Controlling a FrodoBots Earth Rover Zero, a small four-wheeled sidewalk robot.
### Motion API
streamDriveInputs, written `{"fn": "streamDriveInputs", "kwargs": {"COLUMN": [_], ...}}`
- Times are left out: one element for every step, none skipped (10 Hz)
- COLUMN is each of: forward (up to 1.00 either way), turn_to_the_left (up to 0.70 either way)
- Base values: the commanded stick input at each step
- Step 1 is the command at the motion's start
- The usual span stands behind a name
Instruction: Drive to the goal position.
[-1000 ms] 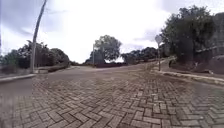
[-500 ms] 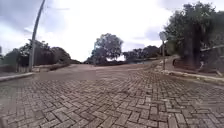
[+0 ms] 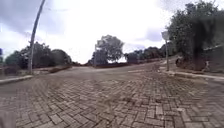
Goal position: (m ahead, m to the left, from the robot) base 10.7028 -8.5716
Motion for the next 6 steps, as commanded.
{"fn": "streamDriveInputs", "kwargs": {"forward": [0.7,0.7,0.7,0.7,0.7,0.7], "turn_to_the_left": [0.0,0.0,0.0,0.0,0.0,0.0]}}
